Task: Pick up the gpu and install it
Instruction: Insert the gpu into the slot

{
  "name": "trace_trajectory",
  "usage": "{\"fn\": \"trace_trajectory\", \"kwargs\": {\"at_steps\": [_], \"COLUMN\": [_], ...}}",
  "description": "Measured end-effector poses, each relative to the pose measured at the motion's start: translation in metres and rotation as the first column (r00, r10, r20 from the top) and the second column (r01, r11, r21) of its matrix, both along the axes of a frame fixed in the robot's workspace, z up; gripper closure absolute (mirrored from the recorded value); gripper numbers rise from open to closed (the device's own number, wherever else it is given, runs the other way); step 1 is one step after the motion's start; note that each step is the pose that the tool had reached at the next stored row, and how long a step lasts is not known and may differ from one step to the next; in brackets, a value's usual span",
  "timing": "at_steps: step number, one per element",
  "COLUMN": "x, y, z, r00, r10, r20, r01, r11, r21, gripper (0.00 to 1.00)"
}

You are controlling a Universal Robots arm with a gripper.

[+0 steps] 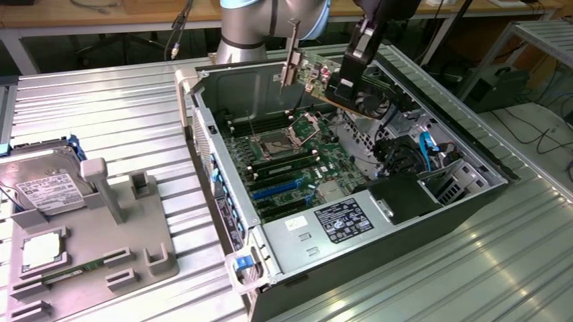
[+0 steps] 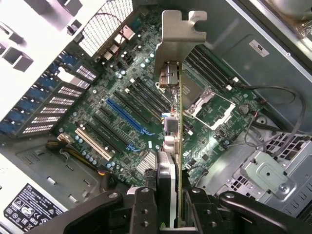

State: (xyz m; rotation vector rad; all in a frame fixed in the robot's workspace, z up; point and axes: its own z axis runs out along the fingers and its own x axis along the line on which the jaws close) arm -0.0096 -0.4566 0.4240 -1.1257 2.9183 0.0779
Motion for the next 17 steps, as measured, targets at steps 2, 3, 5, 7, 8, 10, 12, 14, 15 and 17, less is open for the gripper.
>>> {"fn": "trace_trajectory", "kwargs": {"at_steps": [2,3,5,7,8,10,12,14,15,17], "x": [0.0,0.0,0.0,0.0,0.0,0.0,0.0,0.0,0.0,0.0], "y": [0.0,0.0,0.0,0.0,0.0,0.0,0.0,0.0,0.0,0.0], "z": [0.0,0.0,0.0,0.0,0.0,0.0,0.0,0.0,0.0,0.0], "r00": [0.9999,0.9999,0.9996,0.9991,0.9987,0.9976,0.9955,0.9929,0.9908,0.9872], "r10": [0.011,0.016,0.028,0.043,0.051,0.069,0.095,0.119,0.135,0.16], "r20": [0.0,0.0,0.0,0.0,0.0,0.0,0.0,0.0,0.0,0.0], "r01": [-0.011,-0.016,-0.028,-0.043,-0.051,-0.069,-0.095,-0.119,-0.135,-0.16], "r11": [0.9999,0.9999,0.9996,0.9991,0.9987,0.9976,0.9955,0.9929,0.9908,0.9872], "r21": [0.0,0.0,0.0,0.0,0.0001,0.0,0.0,0.0,0.0,0.0], "gripper": [0.72,0.72,0.72,0.72,0.72,0.72,0.72,0.72,0.72,0.72]}}
